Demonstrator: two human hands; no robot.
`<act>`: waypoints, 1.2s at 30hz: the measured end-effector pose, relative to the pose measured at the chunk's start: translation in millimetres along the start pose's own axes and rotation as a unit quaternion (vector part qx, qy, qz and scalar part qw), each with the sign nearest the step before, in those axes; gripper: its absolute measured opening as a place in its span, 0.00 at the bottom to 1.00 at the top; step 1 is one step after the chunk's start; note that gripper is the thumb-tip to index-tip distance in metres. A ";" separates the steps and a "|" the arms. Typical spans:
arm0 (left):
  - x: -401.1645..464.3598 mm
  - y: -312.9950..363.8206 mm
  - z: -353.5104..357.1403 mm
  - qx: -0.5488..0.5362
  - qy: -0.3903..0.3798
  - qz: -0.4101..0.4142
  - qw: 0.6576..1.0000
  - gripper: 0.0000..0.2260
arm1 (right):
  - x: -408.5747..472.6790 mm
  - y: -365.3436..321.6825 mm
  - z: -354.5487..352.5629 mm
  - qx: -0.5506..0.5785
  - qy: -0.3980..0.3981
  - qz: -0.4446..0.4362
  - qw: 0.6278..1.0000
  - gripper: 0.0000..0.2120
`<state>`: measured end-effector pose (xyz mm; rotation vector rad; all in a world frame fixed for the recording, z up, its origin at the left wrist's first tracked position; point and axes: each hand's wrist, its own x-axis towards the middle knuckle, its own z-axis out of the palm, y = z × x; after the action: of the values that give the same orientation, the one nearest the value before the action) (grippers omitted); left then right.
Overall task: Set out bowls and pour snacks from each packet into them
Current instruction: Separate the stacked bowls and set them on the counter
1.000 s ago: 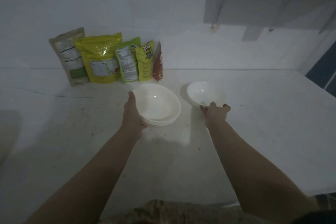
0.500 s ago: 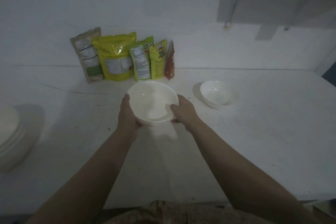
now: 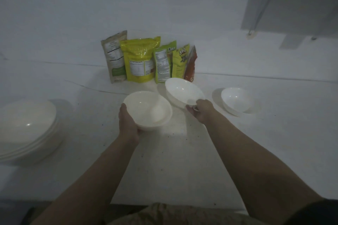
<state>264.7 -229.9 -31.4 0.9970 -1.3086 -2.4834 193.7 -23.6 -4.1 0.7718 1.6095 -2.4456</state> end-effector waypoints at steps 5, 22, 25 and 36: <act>-1.1 -10.3 -13.6 0.041 0.024 0.053 0.997 0.25 | -2.7 6.4 1.3 0.020 -0.015 0.062 0.998 0.23; -25.6 53.0 -34.4 0.003 0.005 0.157 0.988 0.15 | -83.0 48.5 71.7 -0.390 -0.163 -0.233 0.876 0.23; -14.4 95.3 -54.1 0.070 0.041 0.281 0.956 0.14 | -89.5 48.1 112.3 -0.365 -0.147 -0.347 0.851 0.25; 72.7 245.0 -118.1 0.241 0.112 0.334 0.904 0.20 | -93.2 60.3 249.3 -0.006 -0.105 -0.154 0.983 0.26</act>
<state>244.4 -488.3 78.5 0.7047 -1.8363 -1.5278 208.8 -286.8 66.4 0.2645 1.7694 -2.6089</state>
